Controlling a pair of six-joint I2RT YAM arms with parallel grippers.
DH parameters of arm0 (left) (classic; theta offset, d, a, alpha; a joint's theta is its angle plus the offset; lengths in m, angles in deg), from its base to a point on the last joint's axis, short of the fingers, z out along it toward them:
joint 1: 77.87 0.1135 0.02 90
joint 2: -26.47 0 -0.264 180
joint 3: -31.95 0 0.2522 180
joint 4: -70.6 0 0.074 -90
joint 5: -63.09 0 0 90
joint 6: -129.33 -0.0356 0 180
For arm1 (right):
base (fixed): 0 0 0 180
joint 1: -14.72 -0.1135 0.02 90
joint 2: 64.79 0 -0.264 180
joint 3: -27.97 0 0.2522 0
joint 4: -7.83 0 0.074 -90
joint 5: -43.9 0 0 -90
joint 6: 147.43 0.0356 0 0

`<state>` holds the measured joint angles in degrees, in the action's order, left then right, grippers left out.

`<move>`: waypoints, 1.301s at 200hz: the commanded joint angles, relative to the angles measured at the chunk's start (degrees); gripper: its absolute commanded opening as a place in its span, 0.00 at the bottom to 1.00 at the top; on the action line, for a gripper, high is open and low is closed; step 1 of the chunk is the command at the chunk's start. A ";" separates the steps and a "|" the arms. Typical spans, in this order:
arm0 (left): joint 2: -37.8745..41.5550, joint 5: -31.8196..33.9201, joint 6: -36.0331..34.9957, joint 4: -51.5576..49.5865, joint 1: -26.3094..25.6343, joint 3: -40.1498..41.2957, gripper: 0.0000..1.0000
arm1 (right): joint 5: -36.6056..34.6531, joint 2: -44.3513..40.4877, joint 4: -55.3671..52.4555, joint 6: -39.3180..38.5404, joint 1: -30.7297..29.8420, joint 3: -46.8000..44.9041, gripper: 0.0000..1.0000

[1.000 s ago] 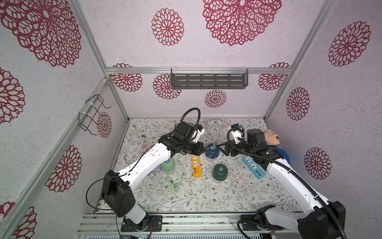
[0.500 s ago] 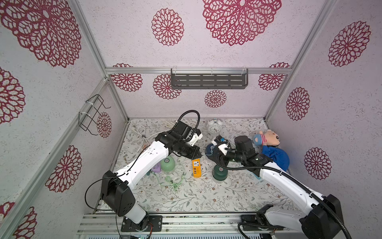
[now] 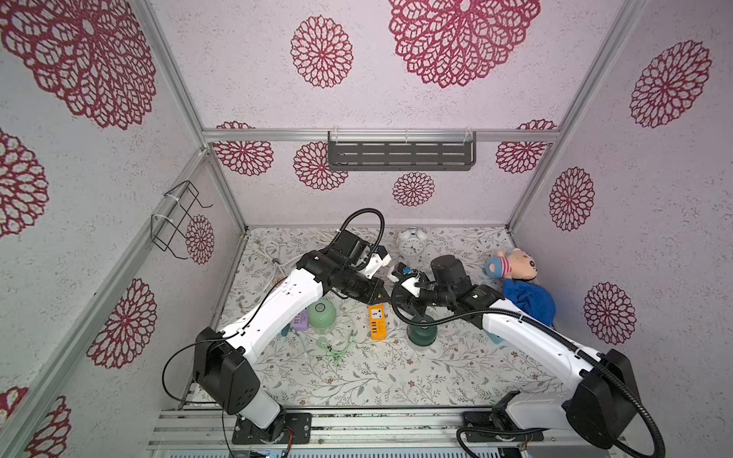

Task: Charge the cordless meat grinders
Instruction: Pick up the charging cable from the center of the board.

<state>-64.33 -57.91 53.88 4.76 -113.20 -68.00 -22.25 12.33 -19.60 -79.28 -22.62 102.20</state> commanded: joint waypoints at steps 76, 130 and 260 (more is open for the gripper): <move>3.10 -2.17 10.62 7.72 8.14 4.04 0.57 | -8.19 -1.32 1.30 0.26 -0.97 0.79 0.00; 8.56 -15.77 57.84 52.97 12.72 25.24 0.54 | -31.65 -9.32 21.01 0.65 -3.61 -12.17 0.00; 0.66 -17.65 82.17 73.85 6.10 25.47 0.47 | -33.02 -8.22 25.39 -2.12 -6.02 -13.00 0.00</move>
<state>-63.54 -75.11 131.58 71.91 -106.95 -44.24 -53.68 4.53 3.02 -80.85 -27.97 88.10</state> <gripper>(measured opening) 0.470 0.057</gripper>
